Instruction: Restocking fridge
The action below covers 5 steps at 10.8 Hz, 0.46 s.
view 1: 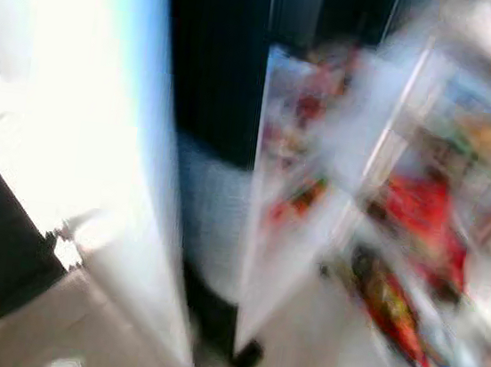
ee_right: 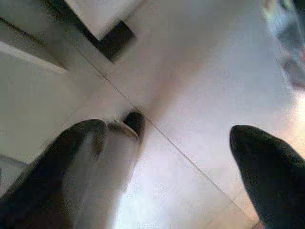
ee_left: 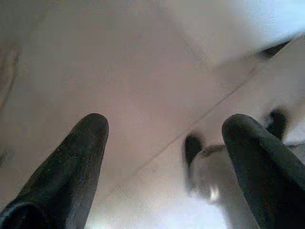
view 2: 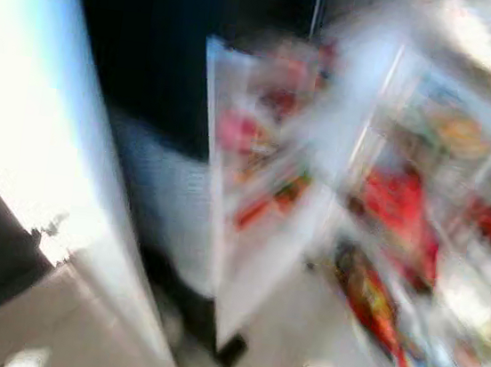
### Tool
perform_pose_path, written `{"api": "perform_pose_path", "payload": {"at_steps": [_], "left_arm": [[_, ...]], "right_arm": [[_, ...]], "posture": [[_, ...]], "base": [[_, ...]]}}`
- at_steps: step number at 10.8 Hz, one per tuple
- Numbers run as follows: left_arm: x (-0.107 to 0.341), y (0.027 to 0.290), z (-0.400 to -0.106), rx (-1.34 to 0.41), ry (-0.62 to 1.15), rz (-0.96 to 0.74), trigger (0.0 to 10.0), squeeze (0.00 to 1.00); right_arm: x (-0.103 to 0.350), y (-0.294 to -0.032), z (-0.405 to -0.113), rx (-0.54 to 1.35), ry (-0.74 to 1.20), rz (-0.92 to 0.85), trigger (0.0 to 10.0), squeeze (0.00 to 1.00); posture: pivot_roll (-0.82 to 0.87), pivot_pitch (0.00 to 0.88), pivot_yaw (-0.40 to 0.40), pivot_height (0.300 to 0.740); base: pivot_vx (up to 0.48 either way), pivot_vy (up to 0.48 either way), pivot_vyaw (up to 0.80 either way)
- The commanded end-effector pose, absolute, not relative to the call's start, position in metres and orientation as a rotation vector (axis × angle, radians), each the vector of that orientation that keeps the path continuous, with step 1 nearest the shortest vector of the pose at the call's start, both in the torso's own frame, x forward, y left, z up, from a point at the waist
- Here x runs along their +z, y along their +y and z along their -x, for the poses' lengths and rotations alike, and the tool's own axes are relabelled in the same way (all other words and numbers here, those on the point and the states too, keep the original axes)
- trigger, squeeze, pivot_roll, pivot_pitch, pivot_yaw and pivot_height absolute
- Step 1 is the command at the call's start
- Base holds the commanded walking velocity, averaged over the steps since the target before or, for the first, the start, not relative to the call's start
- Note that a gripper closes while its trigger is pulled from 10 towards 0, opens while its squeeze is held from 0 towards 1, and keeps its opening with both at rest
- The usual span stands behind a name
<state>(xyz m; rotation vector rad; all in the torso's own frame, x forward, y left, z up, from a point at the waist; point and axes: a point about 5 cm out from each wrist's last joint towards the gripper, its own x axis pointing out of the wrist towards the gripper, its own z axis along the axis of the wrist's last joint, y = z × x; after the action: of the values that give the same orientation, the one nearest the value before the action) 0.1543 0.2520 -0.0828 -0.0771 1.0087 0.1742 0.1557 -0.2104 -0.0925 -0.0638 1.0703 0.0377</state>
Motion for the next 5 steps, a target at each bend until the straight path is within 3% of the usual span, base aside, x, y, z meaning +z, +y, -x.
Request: {"api": "perform_pose_path", "payload": {"at_steps": [1,3,5], "left_arm": [[-0.0867,0.2605,-0.1379,0.203,1.059,0.067,10.0,0.00],[-0.0869,0.2604,-0.1377,0.199,1.062,0.061,10.0,0.00],[-0.0869,0.2608,-0.1372,0.195,1.066,0.050,10.0,0.00]], "right_arm": [[-0.0913,-0.2036,-0.1613,0.050,1.051,0.051,10.0,0.00],[-0.0915,-0.2033,-0.1610,0.053,1.052,0.054,10.0,0.00],[-0.0914,-0.2032,-0.1610,0.055,1.048,0.063,10.0,0.00]], "posture": [[-0.06,0.000,0.053,0.740],[-0.06,0.000,0.055,0.740],[-0.07,0.000,0.060,0.740]], "base": [[0.000,0.000,-0.77],[0.000,0.000,-0.77],[0.000,0.000,0.00]]}}
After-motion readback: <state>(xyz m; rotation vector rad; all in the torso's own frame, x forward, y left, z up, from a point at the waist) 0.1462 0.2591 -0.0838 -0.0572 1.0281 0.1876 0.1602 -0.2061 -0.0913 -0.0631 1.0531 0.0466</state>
